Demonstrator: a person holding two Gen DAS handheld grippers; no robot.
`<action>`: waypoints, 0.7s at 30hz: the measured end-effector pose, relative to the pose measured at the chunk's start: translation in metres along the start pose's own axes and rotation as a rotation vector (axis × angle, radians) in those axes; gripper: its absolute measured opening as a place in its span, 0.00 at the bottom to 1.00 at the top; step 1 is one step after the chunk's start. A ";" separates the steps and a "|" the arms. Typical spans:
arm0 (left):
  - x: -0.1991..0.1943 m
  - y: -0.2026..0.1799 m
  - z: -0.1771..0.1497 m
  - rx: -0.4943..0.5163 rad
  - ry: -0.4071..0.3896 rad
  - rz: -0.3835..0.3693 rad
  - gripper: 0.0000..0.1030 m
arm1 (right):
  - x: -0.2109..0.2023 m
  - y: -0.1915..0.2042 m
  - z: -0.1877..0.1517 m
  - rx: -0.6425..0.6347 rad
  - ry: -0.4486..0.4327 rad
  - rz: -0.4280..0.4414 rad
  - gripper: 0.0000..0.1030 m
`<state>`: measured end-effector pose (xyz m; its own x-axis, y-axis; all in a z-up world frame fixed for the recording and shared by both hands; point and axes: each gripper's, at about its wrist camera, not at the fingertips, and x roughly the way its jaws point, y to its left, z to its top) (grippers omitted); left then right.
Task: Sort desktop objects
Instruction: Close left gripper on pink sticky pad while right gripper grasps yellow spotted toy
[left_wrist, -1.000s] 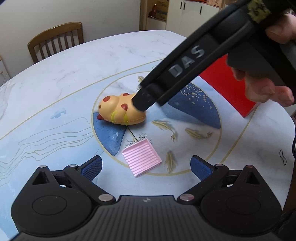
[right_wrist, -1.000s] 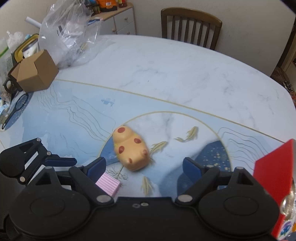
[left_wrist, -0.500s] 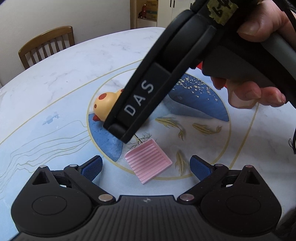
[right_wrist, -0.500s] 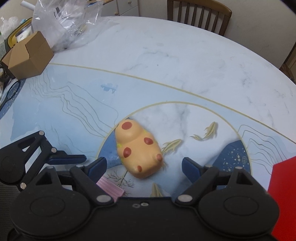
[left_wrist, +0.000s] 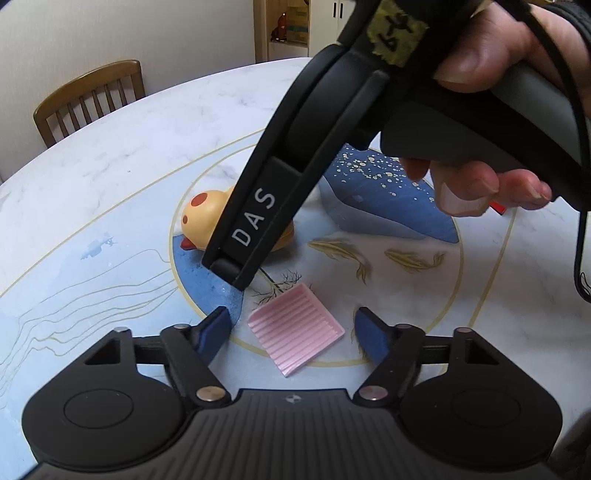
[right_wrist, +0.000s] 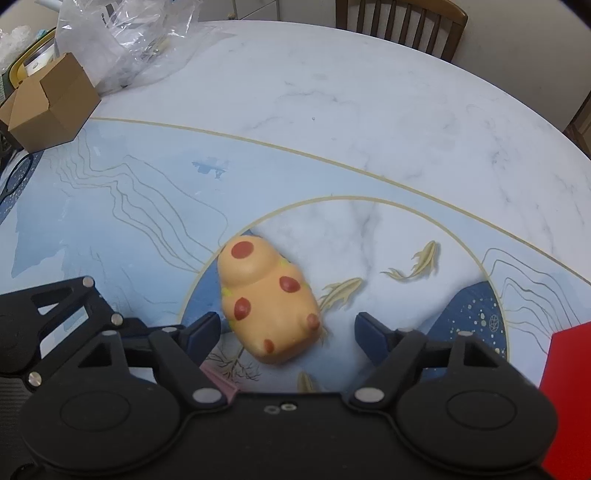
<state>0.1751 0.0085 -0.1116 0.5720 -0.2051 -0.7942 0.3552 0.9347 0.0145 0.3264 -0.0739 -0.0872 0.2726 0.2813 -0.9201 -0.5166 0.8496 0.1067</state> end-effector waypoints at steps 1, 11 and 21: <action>0.000 0.000 0.000 0.001 -0.001 0.000 0.70 | 0.001 0.000 0.000 0.000 0.001 0.000 0.75; -0.002 -0.005 0.002 -0.002 -0.008 0.016 0.54 | 0.001 0.001 0.001 -0.002 0.008 0.007 0.58; -0.004 0.000 0.000 -0.024 -0.010 0.019 0.53 | -0.006 -0.001 -0.006 0.016 -0.014 -0.012 0.46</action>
<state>0.1732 0.0095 -0.1085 0.5863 -0.1899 -0.7875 0.3264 0.9451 0.0151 0.3201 -0.0795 -0.0842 0.2906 0.2769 -0.9159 -0.5003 0.8599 0.1013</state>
